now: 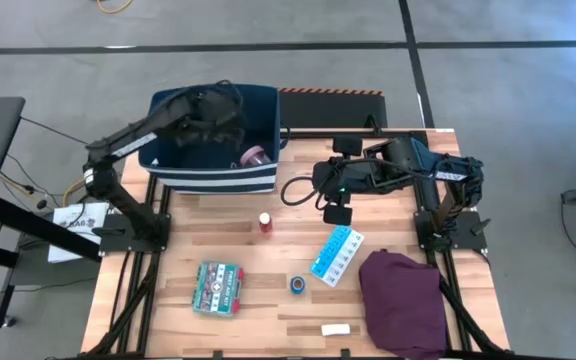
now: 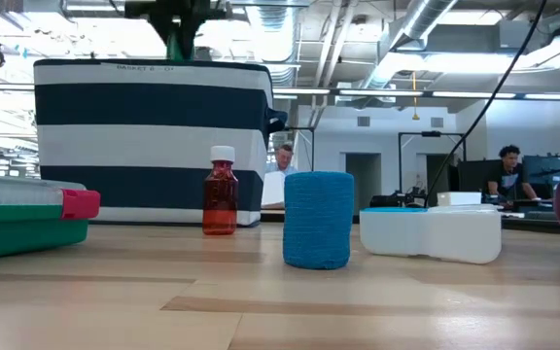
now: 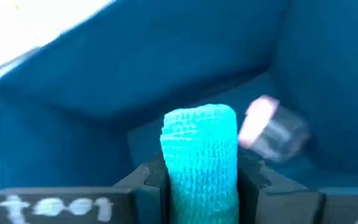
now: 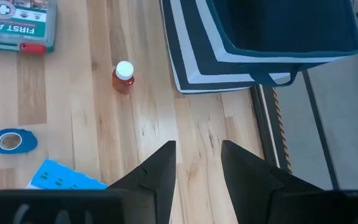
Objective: Pick & place medical supplies in basket/bin
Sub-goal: Put the green bandage into the blue bin
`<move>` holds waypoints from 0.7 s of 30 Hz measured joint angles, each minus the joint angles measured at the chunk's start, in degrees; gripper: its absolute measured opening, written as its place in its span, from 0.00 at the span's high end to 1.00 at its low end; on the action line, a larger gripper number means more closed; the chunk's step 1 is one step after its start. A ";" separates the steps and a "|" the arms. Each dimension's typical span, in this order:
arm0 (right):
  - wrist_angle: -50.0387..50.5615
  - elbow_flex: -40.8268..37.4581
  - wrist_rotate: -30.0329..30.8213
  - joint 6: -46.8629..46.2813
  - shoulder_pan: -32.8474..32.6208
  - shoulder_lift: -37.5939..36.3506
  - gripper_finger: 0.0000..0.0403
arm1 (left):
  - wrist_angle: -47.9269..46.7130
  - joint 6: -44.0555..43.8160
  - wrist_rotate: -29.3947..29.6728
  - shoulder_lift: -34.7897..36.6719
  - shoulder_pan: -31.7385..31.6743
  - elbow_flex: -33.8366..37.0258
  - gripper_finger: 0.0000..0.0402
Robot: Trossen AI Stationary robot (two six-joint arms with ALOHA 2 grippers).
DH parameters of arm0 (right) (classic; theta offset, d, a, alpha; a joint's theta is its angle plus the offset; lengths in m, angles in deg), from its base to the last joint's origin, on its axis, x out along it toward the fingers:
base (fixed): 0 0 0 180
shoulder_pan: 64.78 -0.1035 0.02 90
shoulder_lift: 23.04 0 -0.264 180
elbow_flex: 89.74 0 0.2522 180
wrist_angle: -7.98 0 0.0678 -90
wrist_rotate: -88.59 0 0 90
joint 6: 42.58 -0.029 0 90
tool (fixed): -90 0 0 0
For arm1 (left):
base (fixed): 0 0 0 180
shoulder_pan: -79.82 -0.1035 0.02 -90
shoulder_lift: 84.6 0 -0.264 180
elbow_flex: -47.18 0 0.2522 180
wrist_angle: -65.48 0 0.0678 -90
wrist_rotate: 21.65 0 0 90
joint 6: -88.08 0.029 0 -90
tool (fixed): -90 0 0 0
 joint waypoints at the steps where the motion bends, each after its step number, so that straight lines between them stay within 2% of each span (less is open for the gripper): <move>1: 0.00 0.00 0.00 0.02 -0.12 0.00 0.70 | 0.25 1.31 -1.29 -0.31 -1.94 0.92 0.78; 6: 0.00 0.00 0.00 0.51 -0.22 0.00 0.70 | 4.01 7.45 -9.09 -2.53 -9.53 7.30 0.75; 11: 0.00 0.00 0.04 1.82 -0.21 0.00 0.70 | 13.95 13.72 -15.78 -2.73 -14.24 16.84 0.69; 16: 0.00 0.00 0.04 1.97 -0.21 0.00 0.70 | 19.73 15.46 -16.33 -2.76 -17.44 22.11 0.58; 21: 0.00 0.00 0.06 2.57 -0.08 0.00 0.70 | 20.10 17.82 -15.84 -2.68 -19.22 22.33 0.47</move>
